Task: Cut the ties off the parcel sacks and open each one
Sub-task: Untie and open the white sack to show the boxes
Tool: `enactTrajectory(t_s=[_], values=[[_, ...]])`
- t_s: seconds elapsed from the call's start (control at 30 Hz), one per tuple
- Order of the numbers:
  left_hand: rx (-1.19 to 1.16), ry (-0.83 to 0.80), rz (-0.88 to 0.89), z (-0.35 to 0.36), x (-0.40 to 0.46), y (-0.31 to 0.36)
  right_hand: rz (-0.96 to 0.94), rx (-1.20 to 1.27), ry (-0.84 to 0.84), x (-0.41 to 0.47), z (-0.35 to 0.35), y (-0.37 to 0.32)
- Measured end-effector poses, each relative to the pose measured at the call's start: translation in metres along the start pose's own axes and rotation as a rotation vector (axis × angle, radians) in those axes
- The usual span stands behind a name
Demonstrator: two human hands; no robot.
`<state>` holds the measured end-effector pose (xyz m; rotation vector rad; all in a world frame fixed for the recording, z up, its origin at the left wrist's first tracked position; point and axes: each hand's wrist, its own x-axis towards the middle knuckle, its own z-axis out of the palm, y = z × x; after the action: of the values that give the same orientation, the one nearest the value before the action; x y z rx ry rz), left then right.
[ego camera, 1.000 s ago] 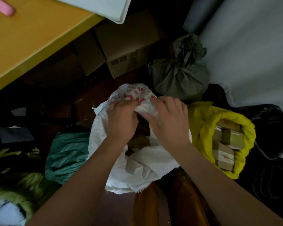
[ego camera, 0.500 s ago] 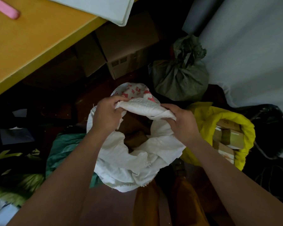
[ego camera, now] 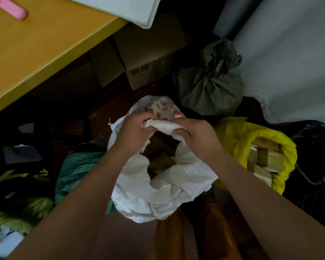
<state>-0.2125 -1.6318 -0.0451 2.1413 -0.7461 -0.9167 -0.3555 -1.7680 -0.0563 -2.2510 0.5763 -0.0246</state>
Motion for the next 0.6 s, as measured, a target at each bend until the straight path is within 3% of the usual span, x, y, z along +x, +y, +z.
enactTrajectory(t_s=[0.1, 0.3, 0.4, 0.5, 0.6], values=[[0.136, 0.084, 0.091, 0.006, -0.008, 0.0, 0.068, 0.089, 0.013, 0.0, -0.001, 0.008], [0.63, 0.328, 0.205, 0.014, -0.037, 0.0, 0.192, 0.099, 0.044, 0.001, 0.001, 0.013], [0.769, 0.443, 0.057, 0.027, -0.062, -0.004, 0.234, 0.126, 0.059, 0.006, 0.0, 0.011], [0.726, 0.377, -0.216, 0.04, -0.071, -0.012, 0.228, 0.155, 0.038, 0.008, -0.002, 0.011], [0.461, 0.383, -0.233, 0.04, -0.063, -0.026, 0.279, 0.31, 0.023, 0.009, -0.011, 0.017]])
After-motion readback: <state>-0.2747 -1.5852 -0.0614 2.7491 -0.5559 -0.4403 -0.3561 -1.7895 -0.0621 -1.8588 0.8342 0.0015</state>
